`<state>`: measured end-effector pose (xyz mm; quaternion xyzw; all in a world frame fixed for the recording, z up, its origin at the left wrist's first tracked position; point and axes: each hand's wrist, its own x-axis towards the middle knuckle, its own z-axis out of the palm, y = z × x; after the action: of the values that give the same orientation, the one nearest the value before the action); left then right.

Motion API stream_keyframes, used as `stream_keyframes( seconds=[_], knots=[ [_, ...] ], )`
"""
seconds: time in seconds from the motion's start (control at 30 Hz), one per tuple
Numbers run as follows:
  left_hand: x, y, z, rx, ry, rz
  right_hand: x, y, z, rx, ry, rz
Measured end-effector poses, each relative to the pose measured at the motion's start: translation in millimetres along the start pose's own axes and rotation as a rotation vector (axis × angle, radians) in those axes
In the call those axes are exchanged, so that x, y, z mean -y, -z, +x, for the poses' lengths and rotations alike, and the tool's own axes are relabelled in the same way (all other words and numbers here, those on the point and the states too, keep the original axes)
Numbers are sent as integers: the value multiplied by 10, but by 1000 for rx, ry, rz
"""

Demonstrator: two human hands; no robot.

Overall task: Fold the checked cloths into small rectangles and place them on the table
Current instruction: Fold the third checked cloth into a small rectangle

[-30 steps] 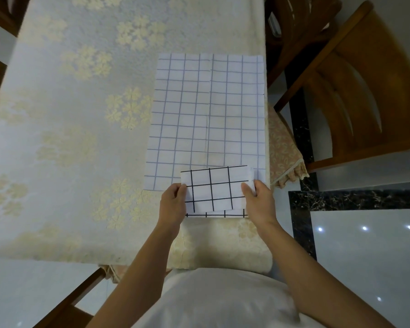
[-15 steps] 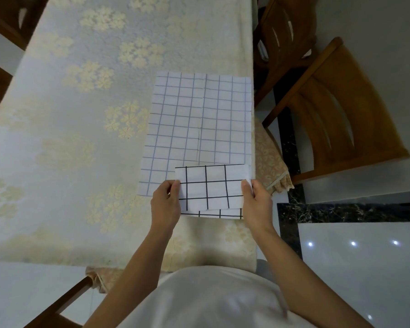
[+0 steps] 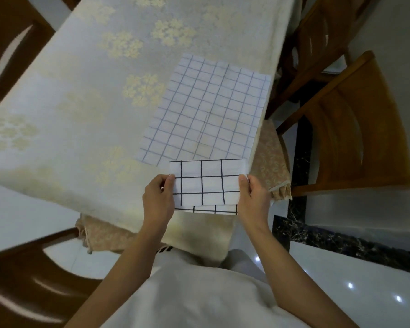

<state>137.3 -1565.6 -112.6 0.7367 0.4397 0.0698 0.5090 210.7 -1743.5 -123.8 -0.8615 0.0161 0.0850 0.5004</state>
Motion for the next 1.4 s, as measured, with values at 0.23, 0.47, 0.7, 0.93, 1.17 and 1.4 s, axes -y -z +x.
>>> stream_keyframes(
  seconds=[0.23, 0.47, 0.7, 0.93, 1.17, 1.4],
  knots=[
    [258, -87, -728, -219, 121, -110, -135, 245, -210, 211, 63, 6],
    [470, 81, -1302, -366, 273, -206, -142, 180, -452, 407, 118, -39],
    [673, 383, -1538, -533, 376, -274, 68, -104, -643, 542, 214, -112],
    [852, 715, -1738, -673, 437, -304, 257, -420, -945, 663, 268, -116],
    [1116, 1256, -1909, -832, 475, -326, 573, -854, -1396, 750, 389, -121],
    [1465, 1907, -2072, -918, 482, -369, 862, -1341, -2026, 827, 418, -111]
  ],
)
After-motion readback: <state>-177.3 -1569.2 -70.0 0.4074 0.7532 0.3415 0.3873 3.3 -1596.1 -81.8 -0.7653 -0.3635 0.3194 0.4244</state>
